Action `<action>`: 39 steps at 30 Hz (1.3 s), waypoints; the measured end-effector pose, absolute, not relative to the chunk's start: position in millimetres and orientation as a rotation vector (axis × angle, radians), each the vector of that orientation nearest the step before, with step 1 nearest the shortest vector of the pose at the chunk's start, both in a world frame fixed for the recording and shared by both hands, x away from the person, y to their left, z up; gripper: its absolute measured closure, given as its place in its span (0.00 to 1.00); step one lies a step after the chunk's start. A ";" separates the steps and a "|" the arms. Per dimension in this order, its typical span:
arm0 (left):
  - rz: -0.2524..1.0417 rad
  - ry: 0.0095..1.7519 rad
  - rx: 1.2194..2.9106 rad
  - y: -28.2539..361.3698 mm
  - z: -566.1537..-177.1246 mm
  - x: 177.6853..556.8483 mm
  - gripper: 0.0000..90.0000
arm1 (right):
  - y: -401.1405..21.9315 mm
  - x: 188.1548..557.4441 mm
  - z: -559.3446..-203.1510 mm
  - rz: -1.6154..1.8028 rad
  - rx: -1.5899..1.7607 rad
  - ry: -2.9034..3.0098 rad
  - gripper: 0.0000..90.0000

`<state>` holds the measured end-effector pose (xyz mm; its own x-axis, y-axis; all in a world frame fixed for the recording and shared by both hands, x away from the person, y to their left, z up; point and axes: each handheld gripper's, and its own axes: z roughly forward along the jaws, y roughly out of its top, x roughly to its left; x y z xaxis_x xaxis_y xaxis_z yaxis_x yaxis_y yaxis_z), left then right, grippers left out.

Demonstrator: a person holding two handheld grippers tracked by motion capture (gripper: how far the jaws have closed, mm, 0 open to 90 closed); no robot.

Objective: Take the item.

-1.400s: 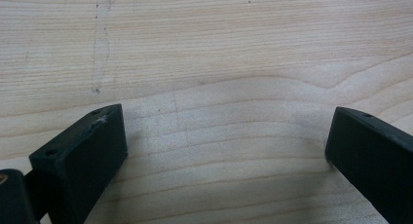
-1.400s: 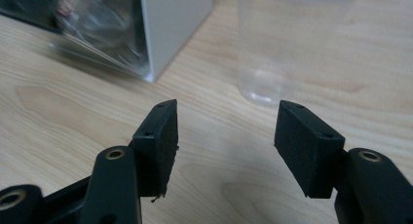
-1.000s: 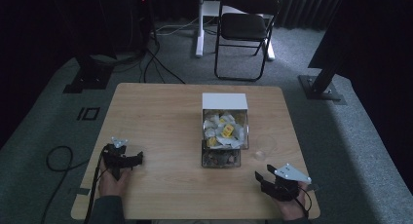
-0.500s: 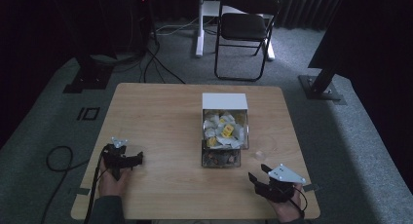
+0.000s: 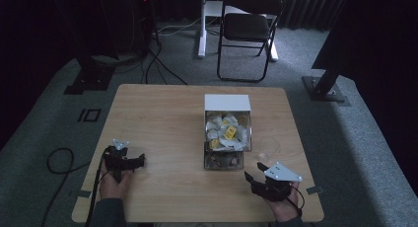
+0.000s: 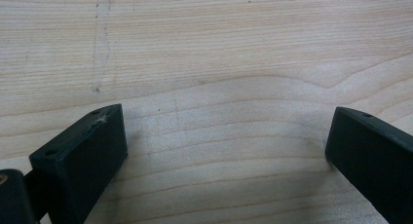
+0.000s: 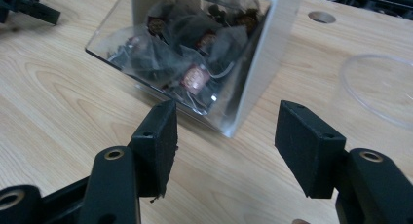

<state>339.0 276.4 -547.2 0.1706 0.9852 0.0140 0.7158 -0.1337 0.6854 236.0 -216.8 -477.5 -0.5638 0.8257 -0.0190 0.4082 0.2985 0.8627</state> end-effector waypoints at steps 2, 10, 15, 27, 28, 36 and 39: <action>0.651 1.602 1.913 276.4 -547.2 339.0 0.02 | -213.9 236.7 -476.5 1.199 1.089 2.109 0.46; 0.651 1.601 1.913 276.4 -547.3 339.0 0.02 | -202.2 239.1 -475.3 1.207 1.048 2.137 0.48; 0.651 1.601 1.913 276.4 -547.3 339.0 0.02 | -195.5 240.4 -476.9 1.216 1.034 2.154 0.50; 0.651 1.602 1.913 276.4 -547.2 339.0 0.02 | -175.6 247.3 -479.6 1.227 0.967 2.208 0.53; 0.651 1.601 1.913 276.4 -547.3 339.0 0.02 | -173.7 248.0 -479.9 1.228 0.968 2.213 0.53; 0.651 1.602 1.913 276.4 -547.2 338.9 0.02 | -159.6 256.4 -486.8 1.210 0.958 2.247 0.57; 0.651 1.602 1.913 276.4 -547.2 339.0 0.02 | -157.1 259.2 -490.1 1.192 0.962 2.260 0.59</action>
